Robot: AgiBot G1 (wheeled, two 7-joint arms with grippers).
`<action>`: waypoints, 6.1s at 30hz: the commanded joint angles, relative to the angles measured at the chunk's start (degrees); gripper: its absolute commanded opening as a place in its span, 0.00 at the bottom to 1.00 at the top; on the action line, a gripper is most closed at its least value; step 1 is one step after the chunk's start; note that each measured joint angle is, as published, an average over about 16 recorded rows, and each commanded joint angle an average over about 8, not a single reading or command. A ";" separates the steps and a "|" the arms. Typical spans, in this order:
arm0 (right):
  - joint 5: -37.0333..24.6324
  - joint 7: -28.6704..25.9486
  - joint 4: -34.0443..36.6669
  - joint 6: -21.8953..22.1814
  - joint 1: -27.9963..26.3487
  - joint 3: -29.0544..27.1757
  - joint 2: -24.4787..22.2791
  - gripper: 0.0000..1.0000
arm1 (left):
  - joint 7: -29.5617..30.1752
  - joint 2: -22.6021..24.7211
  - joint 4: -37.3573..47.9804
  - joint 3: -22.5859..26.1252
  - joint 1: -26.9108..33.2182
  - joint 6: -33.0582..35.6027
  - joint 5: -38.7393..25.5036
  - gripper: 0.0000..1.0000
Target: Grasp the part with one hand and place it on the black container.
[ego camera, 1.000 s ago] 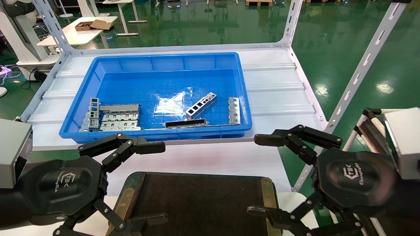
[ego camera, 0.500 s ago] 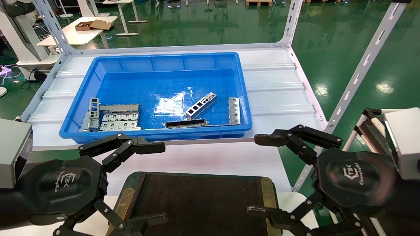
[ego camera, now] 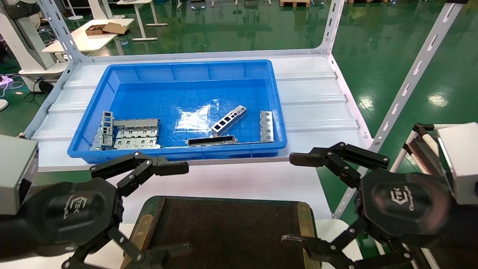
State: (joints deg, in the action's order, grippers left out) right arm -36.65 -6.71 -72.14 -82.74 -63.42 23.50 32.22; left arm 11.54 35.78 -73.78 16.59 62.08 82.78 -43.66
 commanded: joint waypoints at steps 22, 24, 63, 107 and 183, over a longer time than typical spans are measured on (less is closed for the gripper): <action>0.00 0.00 0.01 0.00 0.00 0.01 0.00 1.00 | 4.33 18.85 14.17 10.68 13.53 -24.54 -24.56 1.00; 0.00 0.00 0.01 0.00 0.00 0.01 0.00 1.00 | 4.14 21.73 18.22 12.02 15.78 -26.36 -27.06 1.00; 0.01 0.01 0.01 0.00 -0.01 0.01 0.00 0.00 | 1.84 42.30 59.70 25.12 31.11 -43.29 -31.77 0.00; 0.01 0.01 0.01 0.00 -0.01 0.02 -0.01 0.00 | -9.03 30.38 45.66 23.07 28.45 -16.11 -11.03 0.00; 0.02 0.02 0.01 0.01 -0.01 0.04 -0.01 0.16 | 45.78 42.33 33.21 58.91 -1.59 -85.92 -9.20 0.13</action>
State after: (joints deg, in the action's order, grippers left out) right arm -36.62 -6.69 -72.14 -82.73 -63.44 23.53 32.20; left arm 57.27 78.10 -40.63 75.41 60.49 -3.03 -52.89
